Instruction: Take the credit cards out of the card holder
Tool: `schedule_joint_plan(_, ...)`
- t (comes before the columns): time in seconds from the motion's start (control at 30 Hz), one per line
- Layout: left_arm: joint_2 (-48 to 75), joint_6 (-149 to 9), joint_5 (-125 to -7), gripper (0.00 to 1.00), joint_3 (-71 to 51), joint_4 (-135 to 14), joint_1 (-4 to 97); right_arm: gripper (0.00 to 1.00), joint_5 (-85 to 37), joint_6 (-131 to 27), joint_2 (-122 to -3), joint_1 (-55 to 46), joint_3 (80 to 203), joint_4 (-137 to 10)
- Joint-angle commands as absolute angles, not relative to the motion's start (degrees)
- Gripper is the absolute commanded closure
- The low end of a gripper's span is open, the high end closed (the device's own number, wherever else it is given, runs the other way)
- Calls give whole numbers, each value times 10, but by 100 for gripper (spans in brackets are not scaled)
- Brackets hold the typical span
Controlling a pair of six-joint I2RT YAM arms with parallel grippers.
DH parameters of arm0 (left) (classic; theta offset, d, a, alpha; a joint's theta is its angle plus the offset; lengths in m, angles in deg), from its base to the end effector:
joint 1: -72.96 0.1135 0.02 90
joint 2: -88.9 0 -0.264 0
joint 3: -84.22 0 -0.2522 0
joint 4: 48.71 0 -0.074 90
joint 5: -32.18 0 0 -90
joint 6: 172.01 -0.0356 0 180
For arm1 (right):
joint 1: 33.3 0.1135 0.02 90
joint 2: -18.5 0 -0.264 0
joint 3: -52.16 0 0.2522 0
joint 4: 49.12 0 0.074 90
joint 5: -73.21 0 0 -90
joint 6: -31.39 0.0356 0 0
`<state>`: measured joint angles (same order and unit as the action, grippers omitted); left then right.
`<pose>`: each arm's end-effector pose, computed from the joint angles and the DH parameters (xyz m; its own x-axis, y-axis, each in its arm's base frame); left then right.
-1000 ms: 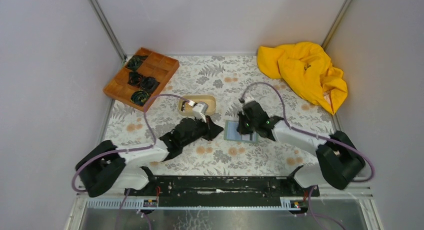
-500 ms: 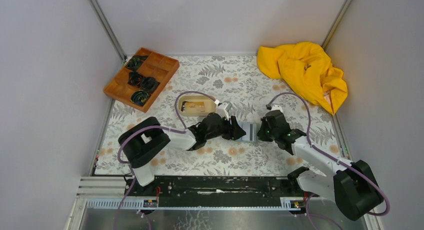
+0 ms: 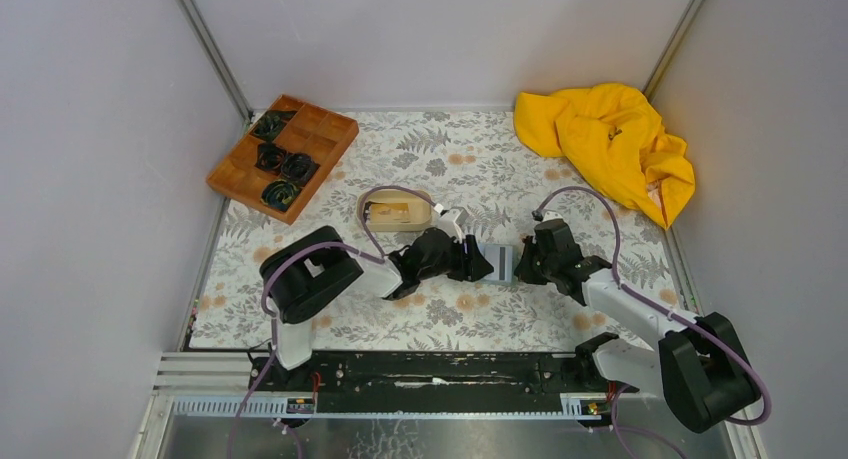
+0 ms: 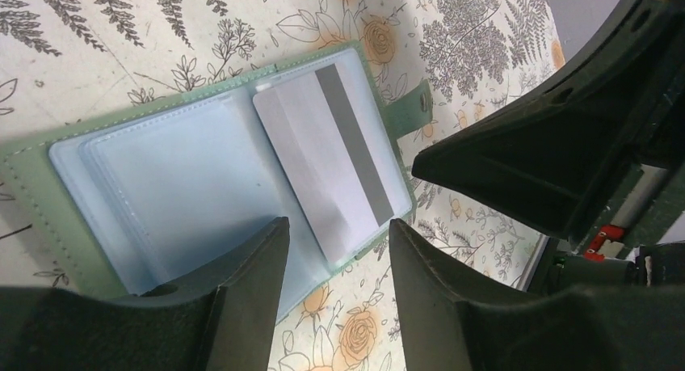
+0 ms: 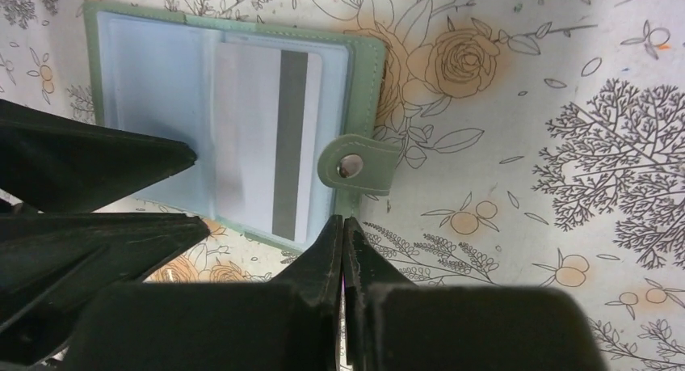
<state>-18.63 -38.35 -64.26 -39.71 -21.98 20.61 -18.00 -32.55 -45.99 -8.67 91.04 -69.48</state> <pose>0.2143 -0.2843 0.1222 -0.7710 -0.1237 -0.6247 0.4378 0.6094 -0.6610 0.1905 0.0882 0.1640 -0.7760 0.1274 -0.6177 -0.0992 0.9426 0.3190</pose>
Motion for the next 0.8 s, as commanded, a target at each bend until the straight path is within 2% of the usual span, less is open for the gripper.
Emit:
schedule_joint_plan(0.0, -215, -381, -634, 44, -383, -191, 206, 100, -190, -349, -453, -89, 951, -692)
schedule_joint_plan(0.23, -238, -366, -654, 43, -383, -166, 211, 100, -202, -339, -465, -89, 964, -680)
schedule_joint_plan(0.77, -250, -345, -687, 43, -406, -119, 220, 100, -239, -304, -594, -92, 932, -616)
